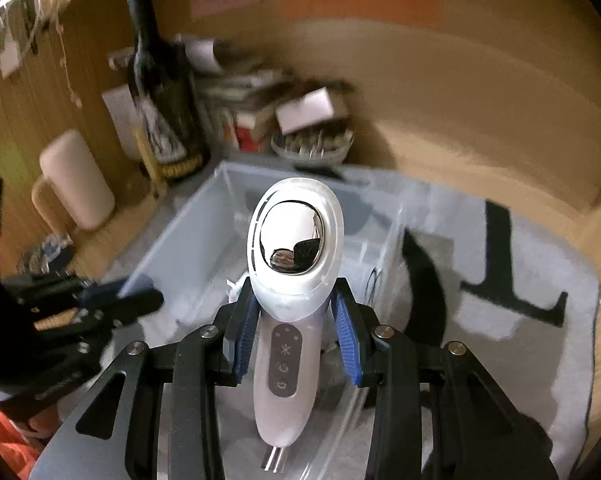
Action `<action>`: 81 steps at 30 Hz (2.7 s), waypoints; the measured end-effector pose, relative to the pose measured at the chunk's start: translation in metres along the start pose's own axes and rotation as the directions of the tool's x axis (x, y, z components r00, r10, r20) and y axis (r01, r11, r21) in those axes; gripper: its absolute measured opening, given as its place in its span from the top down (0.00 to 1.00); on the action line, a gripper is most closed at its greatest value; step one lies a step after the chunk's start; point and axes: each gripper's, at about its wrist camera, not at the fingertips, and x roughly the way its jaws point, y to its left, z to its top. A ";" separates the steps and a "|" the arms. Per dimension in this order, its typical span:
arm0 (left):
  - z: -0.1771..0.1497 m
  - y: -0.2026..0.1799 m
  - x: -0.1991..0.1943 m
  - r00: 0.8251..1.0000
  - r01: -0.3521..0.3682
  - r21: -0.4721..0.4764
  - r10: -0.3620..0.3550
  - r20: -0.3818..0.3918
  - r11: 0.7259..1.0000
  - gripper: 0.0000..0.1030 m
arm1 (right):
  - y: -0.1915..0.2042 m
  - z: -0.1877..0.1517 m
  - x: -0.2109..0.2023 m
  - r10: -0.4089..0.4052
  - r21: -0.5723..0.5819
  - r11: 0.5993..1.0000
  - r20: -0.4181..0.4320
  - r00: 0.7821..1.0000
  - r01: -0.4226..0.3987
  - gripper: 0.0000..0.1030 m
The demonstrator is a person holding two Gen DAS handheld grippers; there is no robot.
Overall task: Organize rigid objects
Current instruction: 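Lift the white massager and carry it over the clear box, then lower the massager into the box and open the right gripper, then move the right gripper down to the black round cap on the rug, then close the right gripper on the black round cap and lift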
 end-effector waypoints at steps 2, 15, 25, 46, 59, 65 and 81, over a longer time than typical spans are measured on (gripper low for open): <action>-0.001 0.000 0.000 1.000 0.003 -0.002 -0.003 0.001 1.000 0.87 | 0.001 -0.001 0.006 0.001 -0.016 1.000 -0.035 0.999 -0.001 0.68; -0.002 0.003 -0.001 1.000 0.017 -0.006 -0.017 0.008 1.000 0.86 | 0.006 -0.003 0.021 -0.022 -0.084 0.996 -0.138 0.990 0.010 0.64; -0.002 0.002 -0.001 1.000 0.016 -0.003 -0.016 0.008 1.000 0.86 | 0.005 0.002 -0.008 -0.026 -0.076 0.997 -0.050 0.998 0.022 0.48; -0.003 0.002 -0.002 1.000 0.012 0.003 -0.012 0.008 1.000 0.86 | -0.072 -0.047 -0.128 -0.365 0.202 0.921 0.142 0.920 0.335 0.21; -0.005 -0.003 -0.003 1.000 -0.012 0.015 0.012 -0.006 1.000 0.86 | -0.100 -0.135 -0.111 -0.350 0.345 0.870 -0.074 0.934 0.354 0.23; -0.007 -0.005 -0.003 1.000 -0.029 0.020 0.029 -0.011 0.999 0.86 | -0.102 -0.161 -0.107 -0.276 0.373 0.878 -0.118 0.954 0.300 0.47; -0.009 -0.006 -0.003 0.999 -0.033 0.012 0.034 -0.015 0.999 0.86 | -0.096 -0.149 -0.102 -0.264 0.318 0.908 -0.073 0.962 0.274 0.70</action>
